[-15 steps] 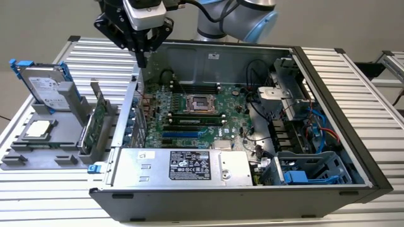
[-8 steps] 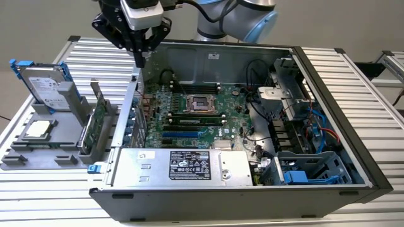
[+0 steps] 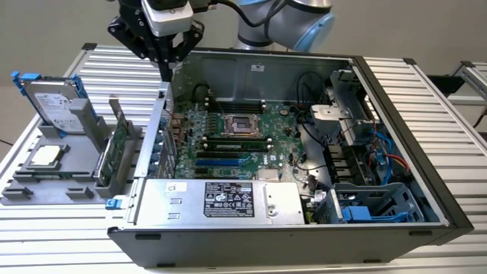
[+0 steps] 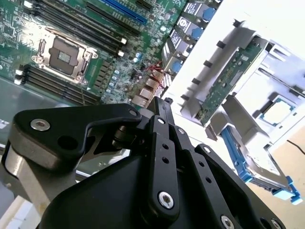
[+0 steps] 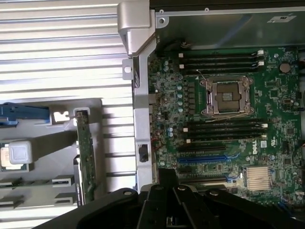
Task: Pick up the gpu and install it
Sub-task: 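Reach for the gpu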
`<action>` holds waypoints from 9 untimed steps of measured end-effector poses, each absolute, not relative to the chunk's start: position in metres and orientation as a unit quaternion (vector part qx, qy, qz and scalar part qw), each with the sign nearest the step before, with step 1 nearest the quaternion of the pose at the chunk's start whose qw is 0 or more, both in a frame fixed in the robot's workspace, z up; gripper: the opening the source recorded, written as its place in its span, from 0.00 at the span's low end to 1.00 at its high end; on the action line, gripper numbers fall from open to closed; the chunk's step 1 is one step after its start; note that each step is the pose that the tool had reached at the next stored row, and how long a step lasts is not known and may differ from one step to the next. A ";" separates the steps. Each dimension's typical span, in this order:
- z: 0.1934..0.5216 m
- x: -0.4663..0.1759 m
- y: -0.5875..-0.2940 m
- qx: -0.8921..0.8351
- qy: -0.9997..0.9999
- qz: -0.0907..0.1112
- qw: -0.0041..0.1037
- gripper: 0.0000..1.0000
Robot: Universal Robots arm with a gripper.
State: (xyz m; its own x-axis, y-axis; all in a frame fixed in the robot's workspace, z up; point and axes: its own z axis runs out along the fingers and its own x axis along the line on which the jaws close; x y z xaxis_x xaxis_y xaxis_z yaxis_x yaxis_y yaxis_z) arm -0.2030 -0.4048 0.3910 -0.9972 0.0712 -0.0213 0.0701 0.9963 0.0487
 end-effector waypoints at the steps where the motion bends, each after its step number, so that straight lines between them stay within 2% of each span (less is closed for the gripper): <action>1: 0.391 -0.203 -0.405 0.035 0.999 0.024 0.011 0.00; 9: 0.391 -0.208 -0.405 0.035 0.999 0.024 0.012 0.00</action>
State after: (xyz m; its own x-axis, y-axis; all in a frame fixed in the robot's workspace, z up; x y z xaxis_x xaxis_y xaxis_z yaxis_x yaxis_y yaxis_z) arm -0.2078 -0.4050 0.3911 -0.9972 0.0712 -0.0214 0.0701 0.9964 0.0487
